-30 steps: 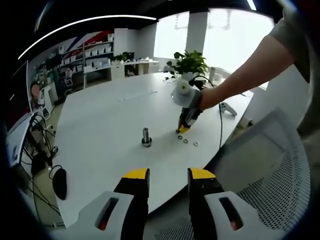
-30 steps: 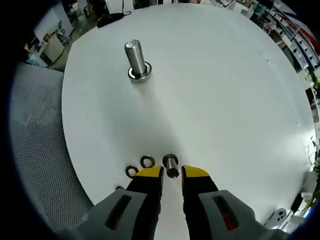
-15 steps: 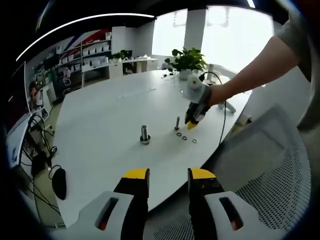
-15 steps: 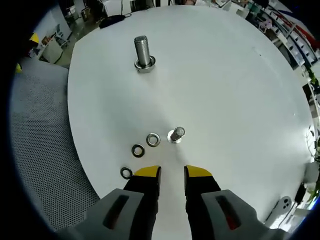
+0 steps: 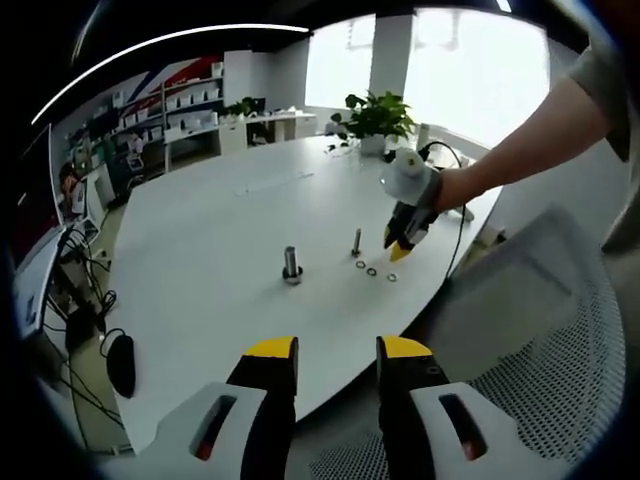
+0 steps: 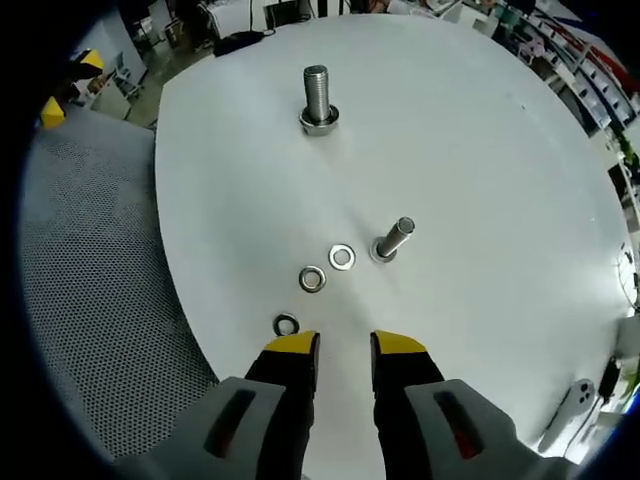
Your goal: Place the washer onto the threaded stud by aligning its center hole with the stud, sliding it down to the base, and recovering from edge contact or off-axis alignment until the washer reaches the visible bottom stop.
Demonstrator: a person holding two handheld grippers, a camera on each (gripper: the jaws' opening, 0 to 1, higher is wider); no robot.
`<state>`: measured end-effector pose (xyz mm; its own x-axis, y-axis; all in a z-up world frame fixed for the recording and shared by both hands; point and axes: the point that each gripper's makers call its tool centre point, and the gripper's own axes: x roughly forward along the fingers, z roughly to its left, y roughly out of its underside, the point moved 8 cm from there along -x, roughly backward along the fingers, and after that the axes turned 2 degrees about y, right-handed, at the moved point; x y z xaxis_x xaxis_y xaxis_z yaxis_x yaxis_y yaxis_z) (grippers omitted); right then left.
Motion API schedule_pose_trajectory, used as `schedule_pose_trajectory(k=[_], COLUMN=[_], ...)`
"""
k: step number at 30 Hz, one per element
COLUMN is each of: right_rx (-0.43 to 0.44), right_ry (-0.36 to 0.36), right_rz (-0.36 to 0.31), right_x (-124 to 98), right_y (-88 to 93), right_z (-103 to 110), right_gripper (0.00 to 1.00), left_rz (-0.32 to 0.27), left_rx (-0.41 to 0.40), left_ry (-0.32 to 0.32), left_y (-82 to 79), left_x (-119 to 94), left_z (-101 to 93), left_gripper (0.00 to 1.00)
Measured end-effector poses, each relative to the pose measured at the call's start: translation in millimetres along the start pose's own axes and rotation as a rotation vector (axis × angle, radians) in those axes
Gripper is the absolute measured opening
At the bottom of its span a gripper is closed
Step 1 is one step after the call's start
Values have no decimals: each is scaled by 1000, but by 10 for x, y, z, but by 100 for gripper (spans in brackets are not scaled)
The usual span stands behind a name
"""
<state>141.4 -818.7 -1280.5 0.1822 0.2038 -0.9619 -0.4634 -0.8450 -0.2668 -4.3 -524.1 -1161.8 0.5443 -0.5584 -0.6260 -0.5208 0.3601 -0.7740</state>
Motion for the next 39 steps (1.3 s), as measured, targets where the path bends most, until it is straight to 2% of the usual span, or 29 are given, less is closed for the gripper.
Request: schedule_pose_trajectory(k=[11, 15, 22, 30, 39], right_rx=[-21, -45, -36, -69, -76], right_ry=[-23, -23, -37, -50, -73], right_rz=[-7, 2, 13, 19, -3], right_x=[17, 31, 62, 92, 97], right_y=[-60, -35, 7, -12, -70], right_z=[162, 194, 235, 302, 381], right_gripper=[24, 24, 25, 26, 28], left_rz=[-15, -15, -26, -23, -24], left_rx=[-1, 0, -2, 1, -2], left_ry=[-19, -23, -31, -31, -37], left_y=[-10, -11, -19, -17, -15], left_x=[-17, -18, -29, -25, -26], left_z=[19, 17, 25, 24, 35], left_gripper=[29, 29, 30, 30, 30])
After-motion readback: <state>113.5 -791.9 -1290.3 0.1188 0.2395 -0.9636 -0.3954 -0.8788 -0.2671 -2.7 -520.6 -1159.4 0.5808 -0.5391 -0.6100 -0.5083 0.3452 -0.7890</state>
